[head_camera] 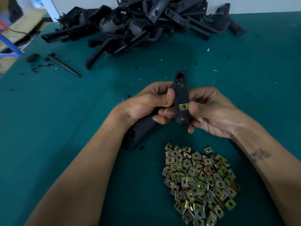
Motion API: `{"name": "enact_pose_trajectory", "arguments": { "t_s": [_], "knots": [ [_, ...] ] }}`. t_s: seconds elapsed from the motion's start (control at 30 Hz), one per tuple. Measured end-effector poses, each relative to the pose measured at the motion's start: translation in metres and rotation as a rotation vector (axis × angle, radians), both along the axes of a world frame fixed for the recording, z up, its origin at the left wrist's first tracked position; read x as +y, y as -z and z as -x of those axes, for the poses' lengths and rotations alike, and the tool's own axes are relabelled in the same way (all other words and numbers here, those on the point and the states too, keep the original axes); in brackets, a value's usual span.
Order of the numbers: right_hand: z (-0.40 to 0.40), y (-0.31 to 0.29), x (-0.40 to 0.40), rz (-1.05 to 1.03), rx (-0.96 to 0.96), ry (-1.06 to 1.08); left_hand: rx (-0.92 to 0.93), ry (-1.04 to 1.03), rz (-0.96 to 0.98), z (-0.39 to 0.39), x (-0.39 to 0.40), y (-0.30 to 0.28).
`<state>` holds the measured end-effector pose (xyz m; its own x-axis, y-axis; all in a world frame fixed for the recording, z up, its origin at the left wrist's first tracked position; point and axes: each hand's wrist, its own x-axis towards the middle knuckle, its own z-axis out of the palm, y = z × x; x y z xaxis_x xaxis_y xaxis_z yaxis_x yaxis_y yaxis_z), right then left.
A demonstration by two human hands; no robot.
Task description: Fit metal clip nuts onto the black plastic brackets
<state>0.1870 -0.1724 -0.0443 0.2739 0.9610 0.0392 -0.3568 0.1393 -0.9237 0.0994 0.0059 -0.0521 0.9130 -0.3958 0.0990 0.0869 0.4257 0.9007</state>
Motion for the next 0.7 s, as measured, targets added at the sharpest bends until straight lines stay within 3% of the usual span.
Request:
{"name": "enact_pose_trajectory", "arguments": {
  "t_s": [0.13, 0.27, 0.43, 0.7],
  "knots": [
    [0.000, -0.009, -0.001, -0.029, 0.045, 0.057, -0.021, -0.117, -0.038, -0.001, 0.000, -0.006],
    [-0.005, -0.016, -0.007, 0.113, -0.128, 0.217, 0.006, -0.257, -0.172, -0.001, 0.002, -0.008],
    [-0.002, -0.018, -0.001, 0.201, -0.280, 0.436, 0.024, -0.401, -0.209, -0.005, 0.001, -0.008],
    [0.011, -0.018, 0.011, 0.181, -0.005, 0.620, 0.016, -0.517, -0.178, -0.010, -0.002, -0.005]
  ]
}}
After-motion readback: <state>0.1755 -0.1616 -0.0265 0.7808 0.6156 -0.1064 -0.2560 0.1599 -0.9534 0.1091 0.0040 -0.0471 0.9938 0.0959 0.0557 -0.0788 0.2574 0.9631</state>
